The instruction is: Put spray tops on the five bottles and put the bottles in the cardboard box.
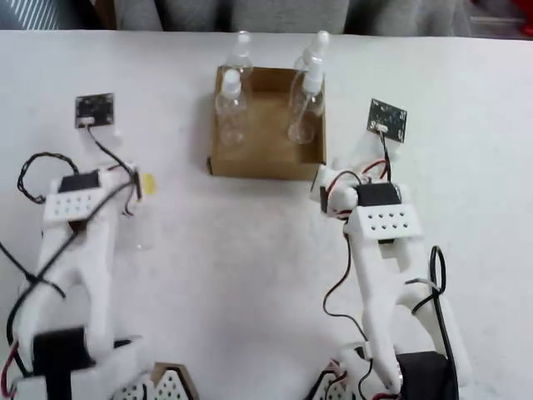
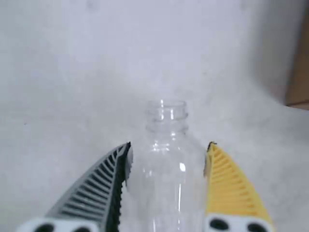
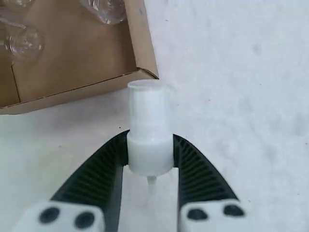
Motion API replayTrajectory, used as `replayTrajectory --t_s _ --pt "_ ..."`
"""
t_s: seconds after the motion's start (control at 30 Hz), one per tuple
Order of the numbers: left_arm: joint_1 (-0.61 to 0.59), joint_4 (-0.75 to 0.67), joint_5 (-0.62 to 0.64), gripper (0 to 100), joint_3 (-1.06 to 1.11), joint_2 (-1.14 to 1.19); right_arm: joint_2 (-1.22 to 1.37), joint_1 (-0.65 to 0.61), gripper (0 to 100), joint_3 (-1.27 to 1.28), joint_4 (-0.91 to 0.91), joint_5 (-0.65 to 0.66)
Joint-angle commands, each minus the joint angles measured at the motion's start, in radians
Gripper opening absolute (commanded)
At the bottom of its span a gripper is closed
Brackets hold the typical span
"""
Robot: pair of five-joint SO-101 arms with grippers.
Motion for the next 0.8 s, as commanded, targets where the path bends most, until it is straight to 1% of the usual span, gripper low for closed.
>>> replayTrajectory --t_s 0.0,0.13,0.27,0.37,0.57,0.67,0.77 --pt "0.159 0.006 0.008 10 0.089 -0.348 -0.035 0.001 1.5 -0.008 -0.019 0.0" --pt "0.298 -0.011 0.008 10 0.161 -0.565 -0.035 -0.041 1.5 -0.006 -0.019 0.0" --pt "0.444 -0.087 0.009 10 0.301 -0.75 -0.044 -0.038 1.5 -0.008 -0.019 0.002" --pt "0.513 -0.169 0.008 10 0.457 -0.868 -0.045 -0.022 1.5 -0.015 -0.021 0.002" --pt "0.542 -0.41 0.015 10 0.755 -1.084 -0.045 0.035 1.5 -0.109 -0.036 0.002" --pt "0.559 -0.454 0.011 10 0.852 -1.167 -0.045 0.05 1.5 -0.175 -0.035 0.002" --pt "0.582 -0.457 0.009 10 0.904 -1.233 -0.045 0.039 1.5 -0.25 -0.035 -0.006"
